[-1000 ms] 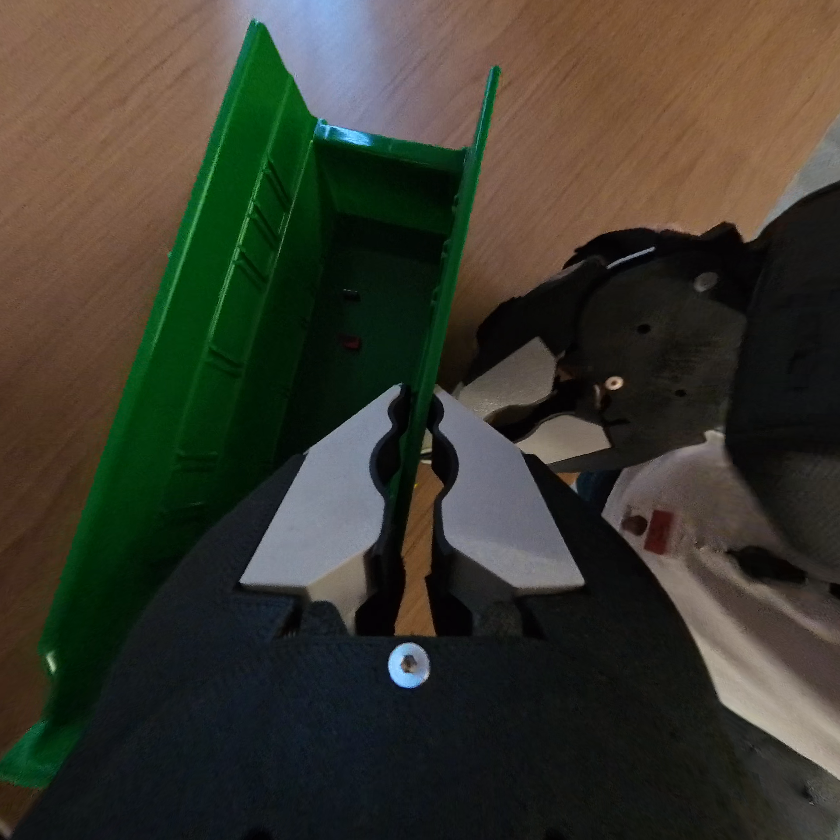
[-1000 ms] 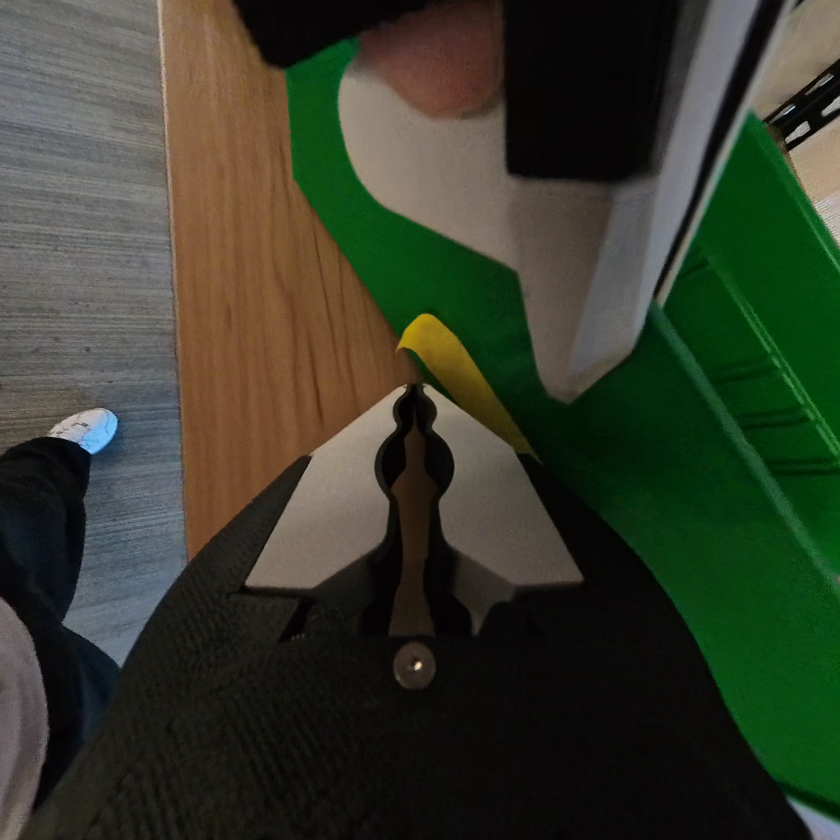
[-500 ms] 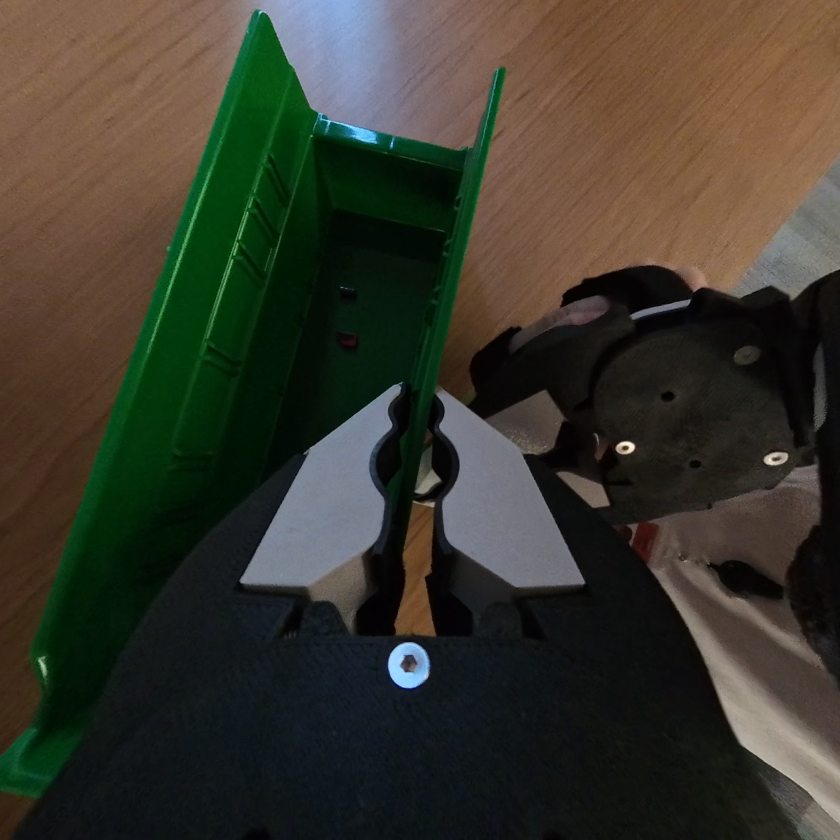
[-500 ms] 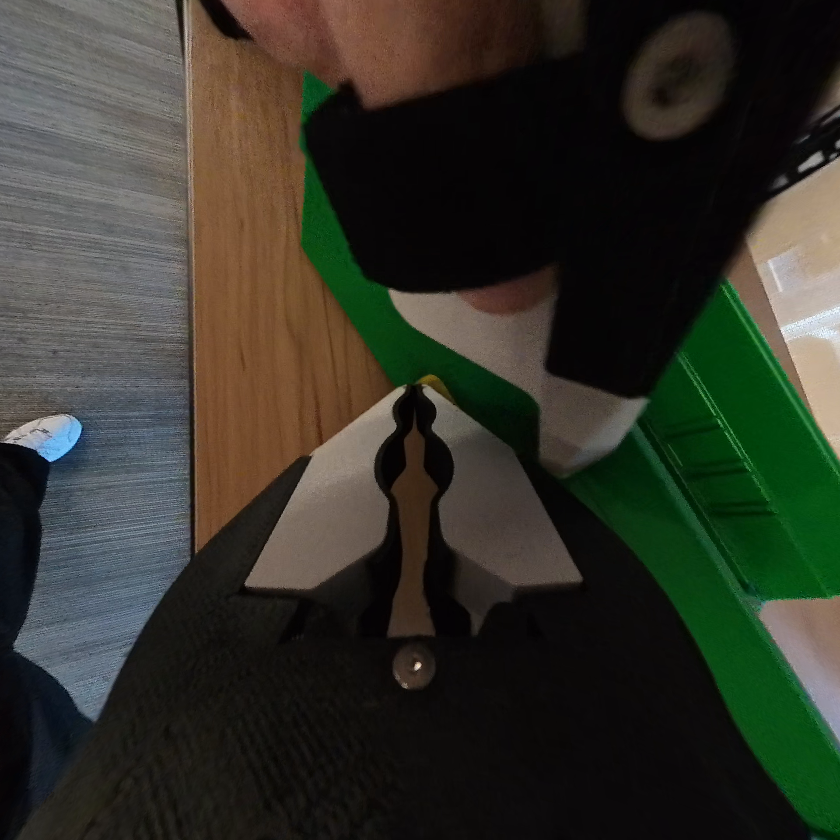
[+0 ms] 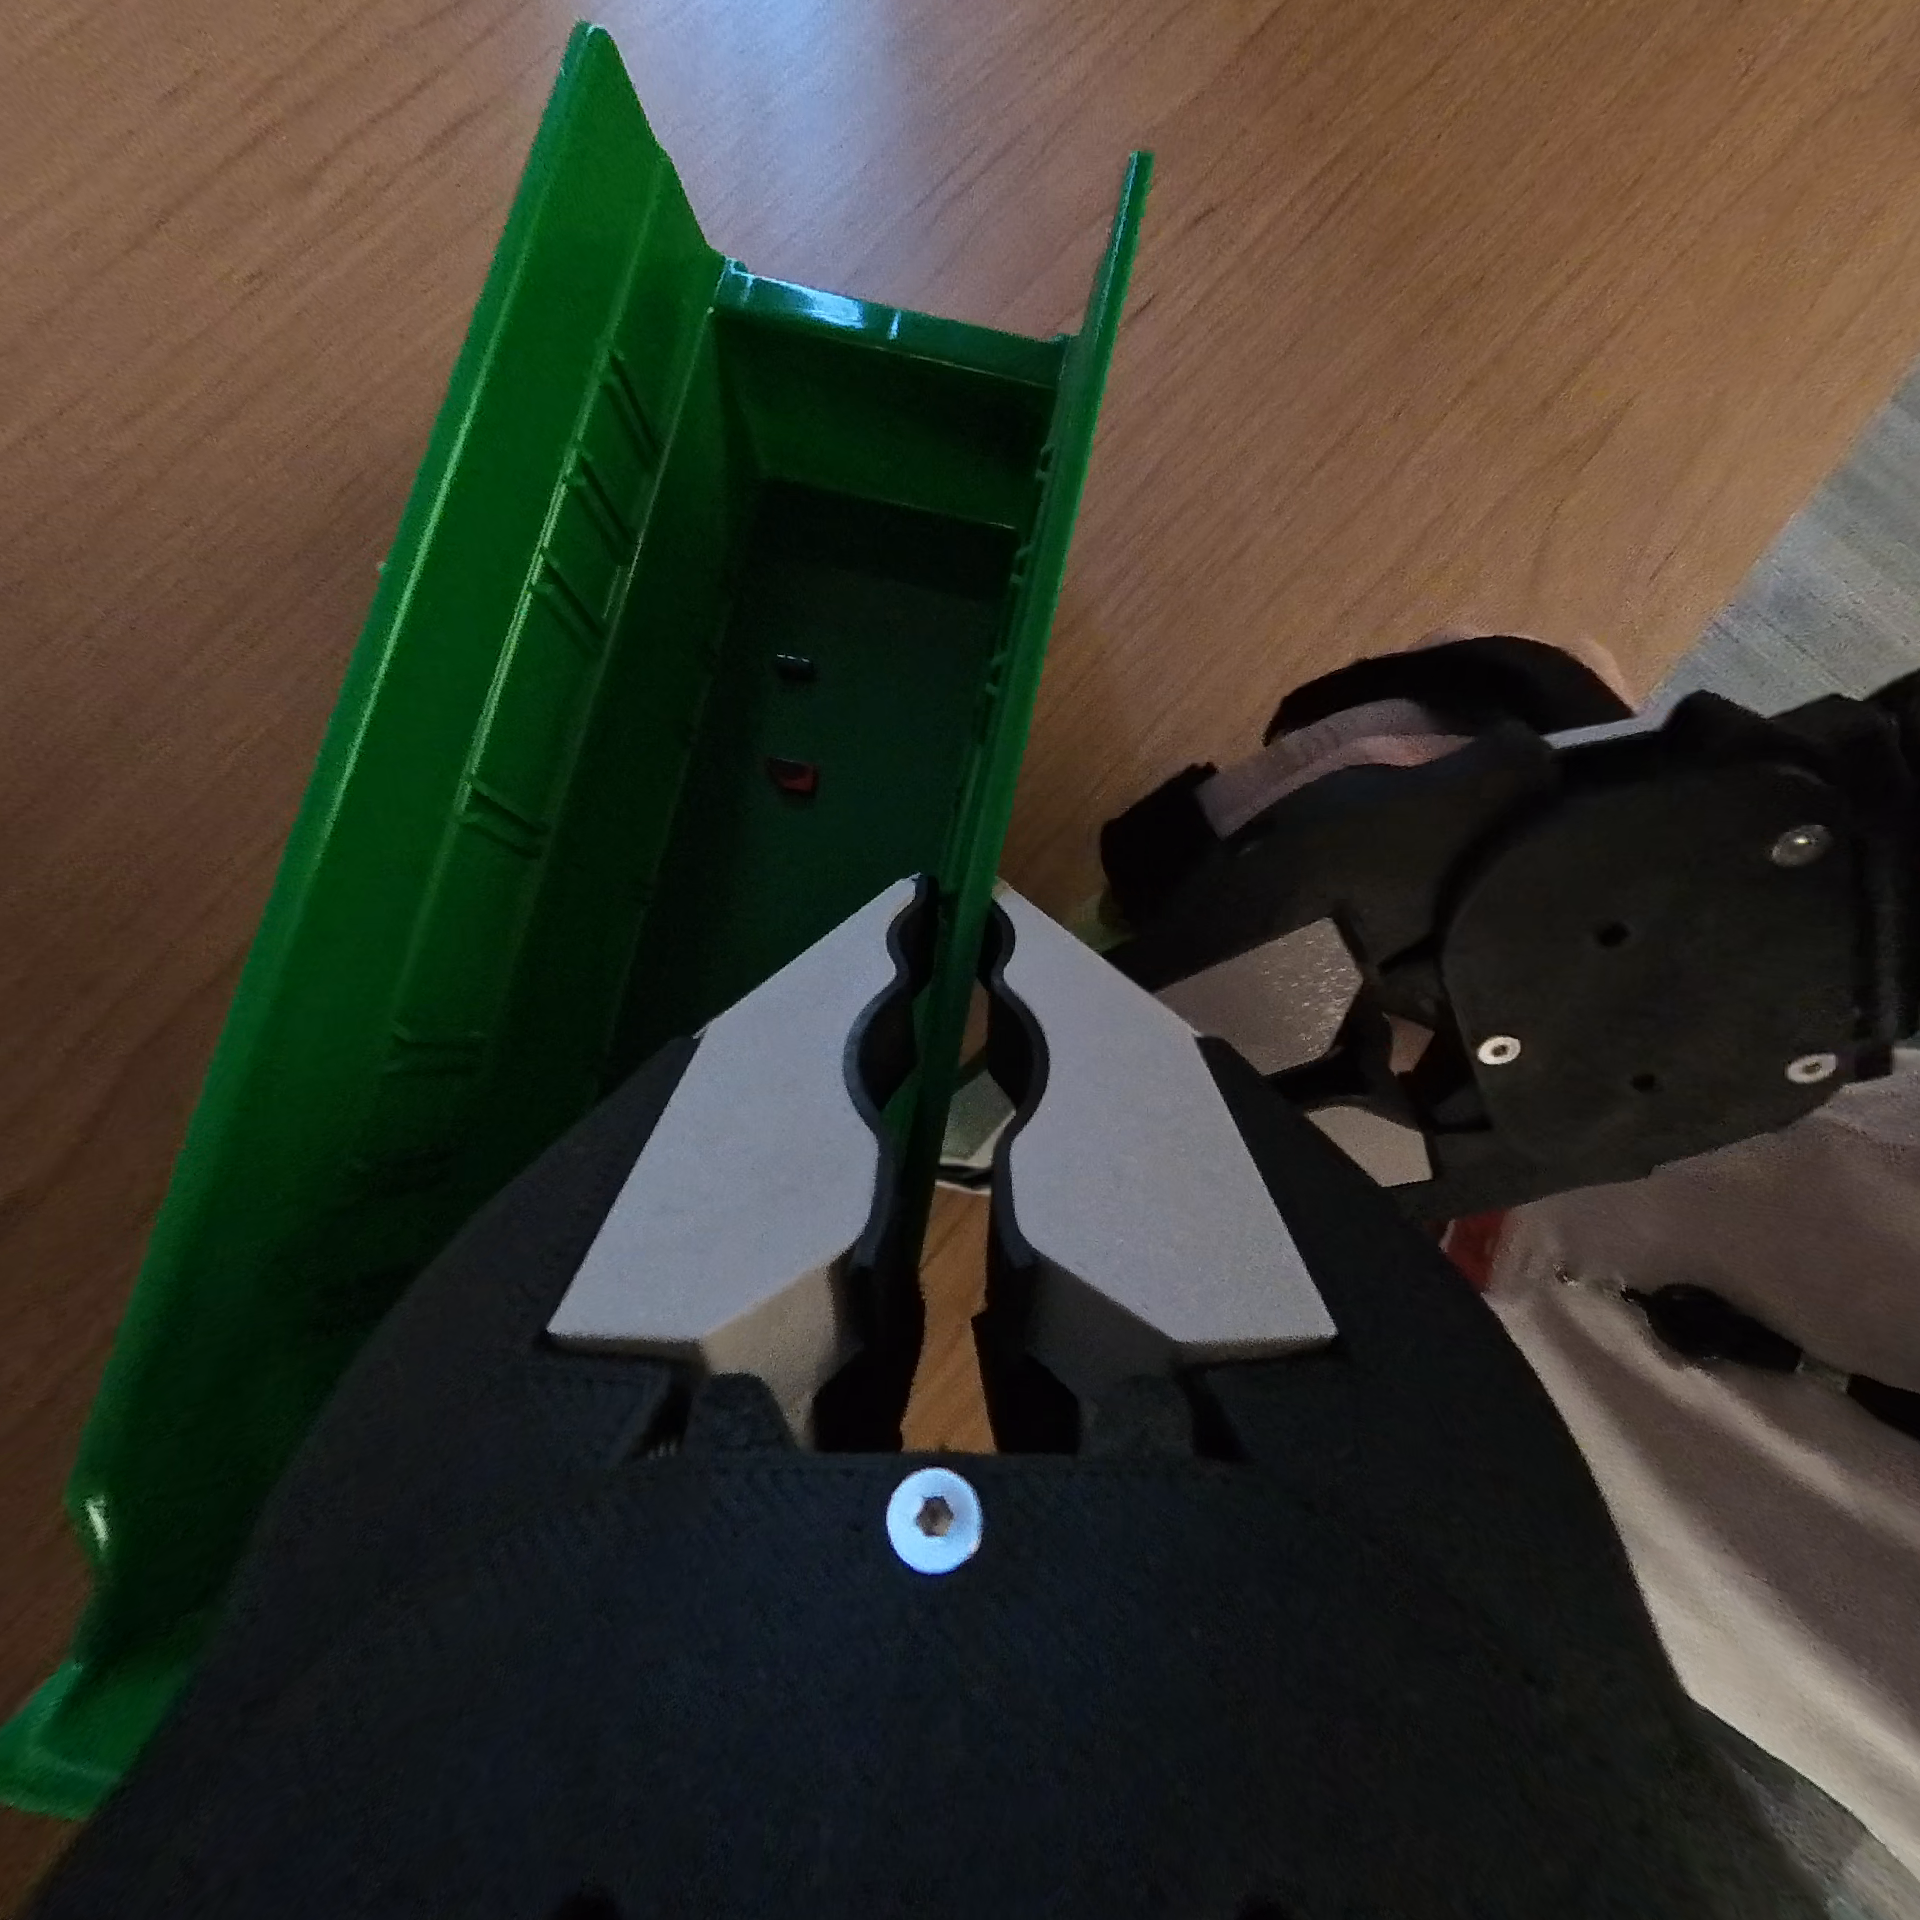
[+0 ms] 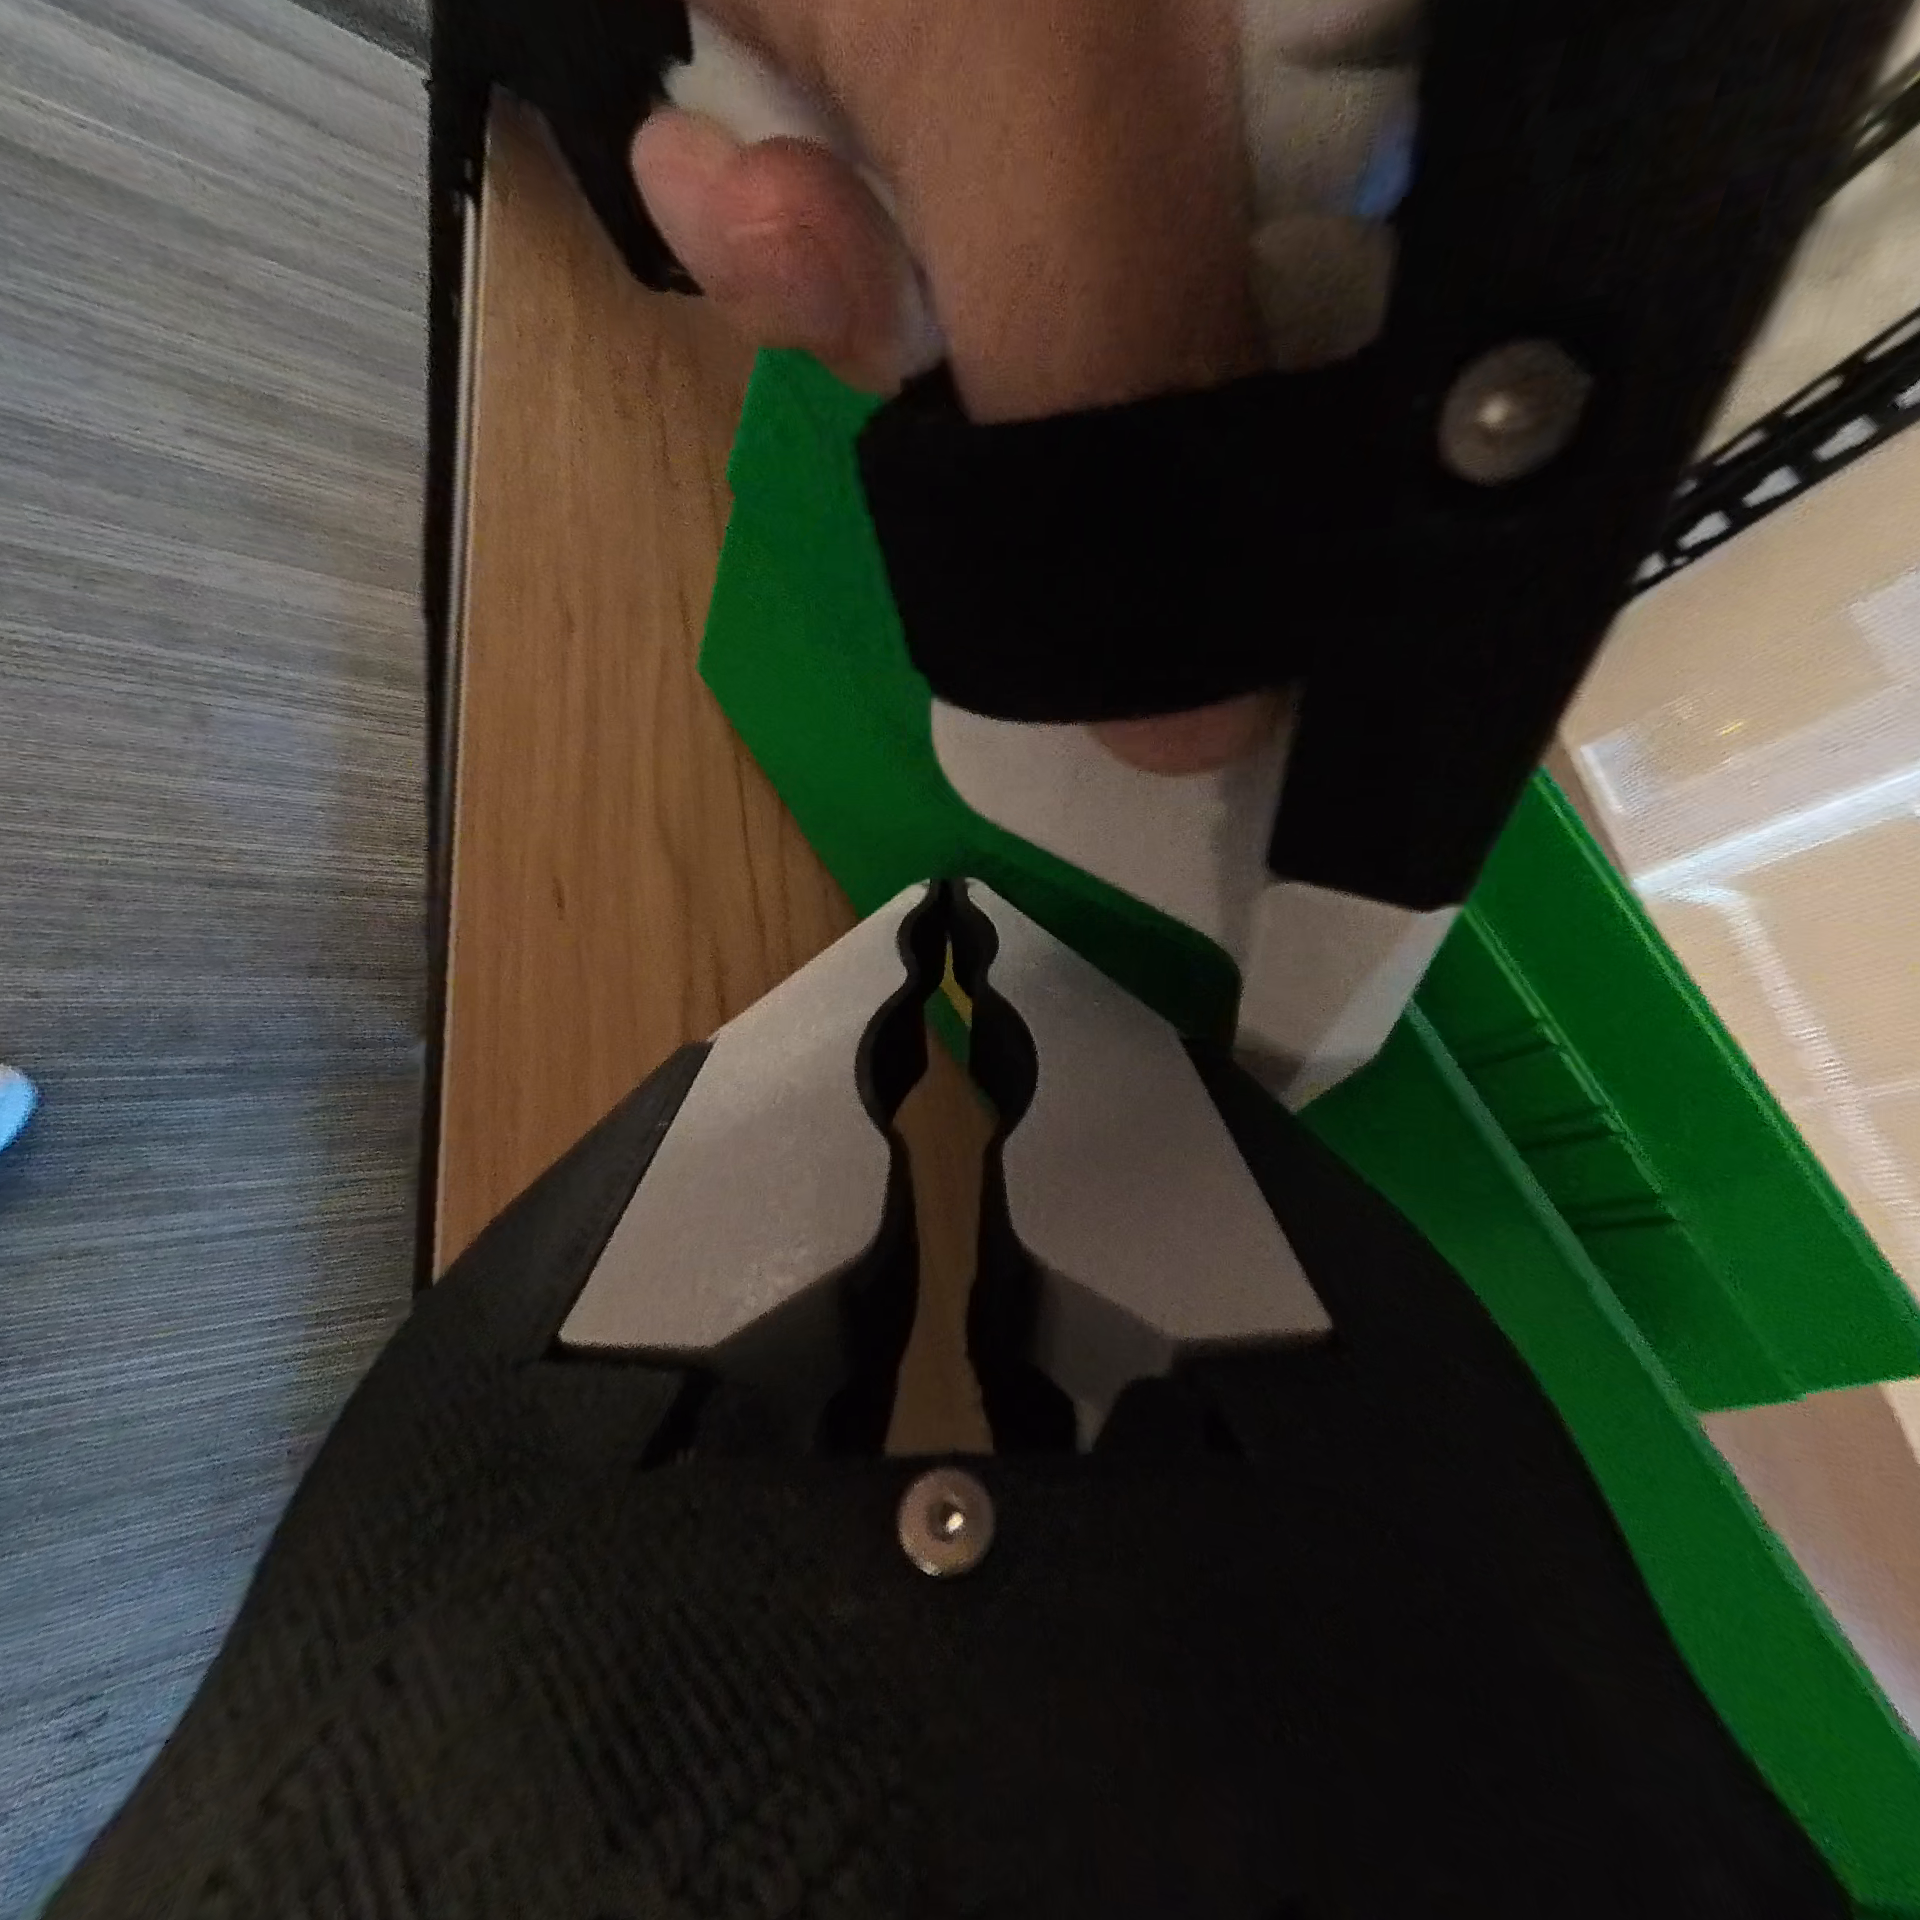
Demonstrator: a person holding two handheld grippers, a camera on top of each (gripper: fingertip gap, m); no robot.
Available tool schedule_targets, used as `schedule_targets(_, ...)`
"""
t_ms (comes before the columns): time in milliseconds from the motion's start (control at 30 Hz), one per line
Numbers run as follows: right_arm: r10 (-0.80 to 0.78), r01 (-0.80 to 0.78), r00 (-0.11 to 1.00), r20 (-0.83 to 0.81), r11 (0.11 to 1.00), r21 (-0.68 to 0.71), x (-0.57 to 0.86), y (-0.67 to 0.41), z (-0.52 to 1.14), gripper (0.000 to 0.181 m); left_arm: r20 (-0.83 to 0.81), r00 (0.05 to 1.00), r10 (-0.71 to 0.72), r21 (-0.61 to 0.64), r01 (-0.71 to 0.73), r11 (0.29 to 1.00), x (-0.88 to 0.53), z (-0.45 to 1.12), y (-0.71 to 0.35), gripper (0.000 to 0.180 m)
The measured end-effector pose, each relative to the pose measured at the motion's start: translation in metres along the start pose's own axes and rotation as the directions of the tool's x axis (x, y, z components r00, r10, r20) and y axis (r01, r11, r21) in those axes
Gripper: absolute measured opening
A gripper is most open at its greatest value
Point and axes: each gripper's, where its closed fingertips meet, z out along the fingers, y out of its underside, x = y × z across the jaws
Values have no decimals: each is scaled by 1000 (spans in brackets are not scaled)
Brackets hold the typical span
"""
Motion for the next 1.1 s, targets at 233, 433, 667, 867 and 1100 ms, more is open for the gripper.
schedule_targets(233, 81, -81, 997, 17, 996, -30, 10, 13, -8, 0, 6, 1000, 9, 1, -9, 1000, -1, 0, 0, 5)
schedule_targets(433, 31, -27, 996, 85, 998, -49, -8, 9, -1, 0, 1, 1000, 8, -3, -8, 1000, -2, 0, 0, 5)
schedule_targets(667, -27, 34, 999, 45, 986, -162, -3, 29, 9, 0, 11, 1000, 12, -1, -12, 1000, -5, 0, 0, 5)
schedule_targets(867, -74, 79, 997, 38, 984, -158, -13, 25, 9, 0, 9, 1000, 6, -3, -6, 1000, -6, 1, -1, 5)
schedule_targets(1100, -68, 75, 996, 49, 985, -153, -13, 19, 21, 0, 0, 1000, 2, -5, -2, 1000, -6, 1, -1, 5)
